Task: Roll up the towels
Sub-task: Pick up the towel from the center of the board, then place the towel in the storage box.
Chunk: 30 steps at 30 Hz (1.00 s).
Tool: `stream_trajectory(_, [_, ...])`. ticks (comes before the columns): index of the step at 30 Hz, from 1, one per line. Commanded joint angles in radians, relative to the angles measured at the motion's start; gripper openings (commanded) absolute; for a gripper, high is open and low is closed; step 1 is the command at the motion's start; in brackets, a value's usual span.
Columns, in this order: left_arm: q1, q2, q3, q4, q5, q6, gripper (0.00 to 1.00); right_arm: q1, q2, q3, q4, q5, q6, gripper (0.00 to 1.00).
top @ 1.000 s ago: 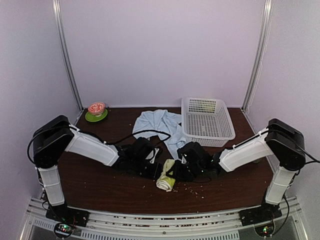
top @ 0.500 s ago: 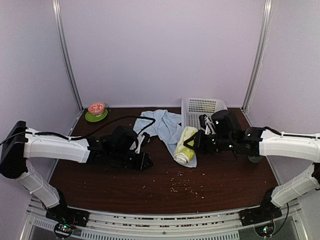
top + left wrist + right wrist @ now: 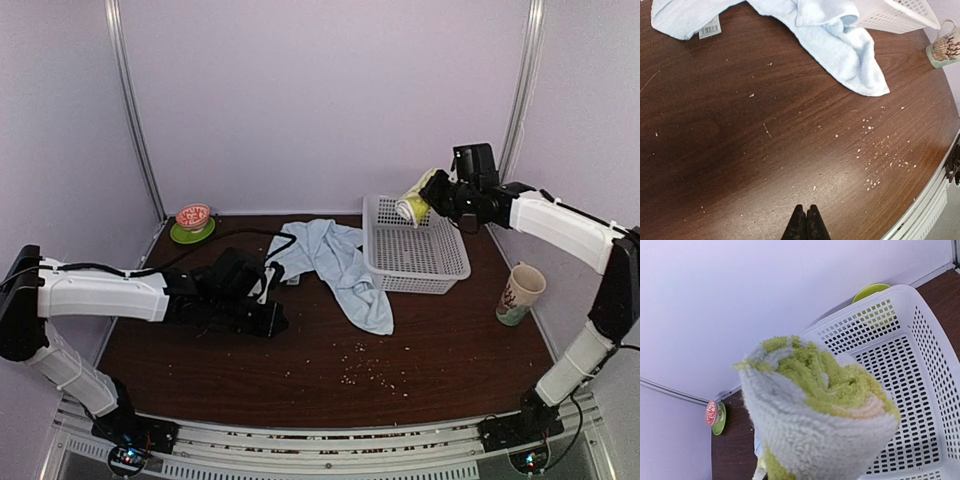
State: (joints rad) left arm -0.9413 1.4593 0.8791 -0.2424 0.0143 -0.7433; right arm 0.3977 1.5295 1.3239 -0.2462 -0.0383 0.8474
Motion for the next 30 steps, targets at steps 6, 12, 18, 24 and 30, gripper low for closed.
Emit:
stream_trajectory(6, [0.017, 0.054, 0.123, -0.105, -0.042, 0.138, 0.0, -0.068, 0.637, 0.899, -0.589, -0.182, -0.358, 0.0])
stream_trajectory(12, [0.025, 0.136, 0.187, -0.136, 0.002, 0.193, 0.0, -0.106, 0.858, 1.145, -0.74, -0.257, -0.478, 0.0])
stream_trajectory(18, [0.031, 0.208, 0.234, -0.16, 0.046, 0.225, 0.0, -0.091, 0.81, 0.936, -0.683, -0.32, -0.527, 0.0])
stream_trajectory(24, [0.037, 0.235, 0.265, -0.169, 0.052, 0.245, 0.0, -0.053, 0.697, 0.68, -0.57, -0.376, -0.523, 0.0])
stream_trajectory(30, [0.041, 0.263, 0.292, -0.162, 0.065, 0.245, 0.0, -0.049, 0.685, 0.603, -0.564, -0.424, -0.521, 0.0])
